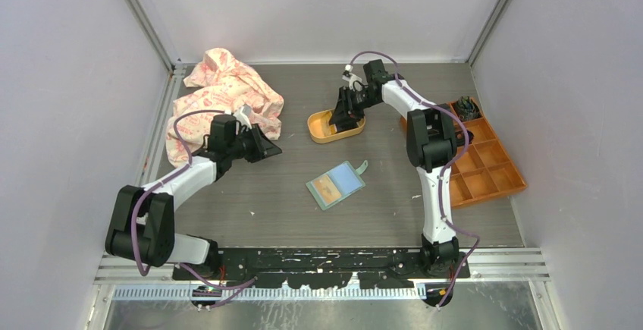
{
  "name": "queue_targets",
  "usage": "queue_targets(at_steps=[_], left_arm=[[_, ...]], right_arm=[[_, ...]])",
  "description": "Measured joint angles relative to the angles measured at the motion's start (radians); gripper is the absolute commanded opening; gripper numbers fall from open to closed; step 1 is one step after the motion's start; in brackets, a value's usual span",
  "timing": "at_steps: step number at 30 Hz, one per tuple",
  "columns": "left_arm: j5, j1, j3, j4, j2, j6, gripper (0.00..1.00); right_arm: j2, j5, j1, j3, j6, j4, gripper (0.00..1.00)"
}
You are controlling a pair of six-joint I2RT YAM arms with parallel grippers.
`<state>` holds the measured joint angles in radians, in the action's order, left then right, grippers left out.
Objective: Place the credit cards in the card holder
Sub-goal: Pick up the credit card from the storage box.
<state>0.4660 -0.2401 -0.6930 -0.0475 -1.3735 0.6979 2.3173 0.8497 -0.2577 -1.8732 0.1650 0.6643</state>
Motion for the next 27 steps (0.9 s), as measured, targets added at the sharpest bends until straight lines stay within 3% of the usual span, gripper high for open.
queue_targets(at_steps=[12,19,27], left_arm=[[-0.002,0.000,0.004,0.000,0.002,0.000,0.20],[-0.001,0.000,0.009,-0.002,0.002,0.001,0.21],[0.024,-0.002,-0.010,-0.059,-0.089,0.013,0.29]], right_arm=[[0.031,0.011,-0.007,-0.023,0.004,-0.013,0.49],[0.044,-0.113,-0.016,-0.030,-0.029,0.000,0.56],[0.047,-0.202,-0.036,-0.074,-0.058,0.005,0.57]])
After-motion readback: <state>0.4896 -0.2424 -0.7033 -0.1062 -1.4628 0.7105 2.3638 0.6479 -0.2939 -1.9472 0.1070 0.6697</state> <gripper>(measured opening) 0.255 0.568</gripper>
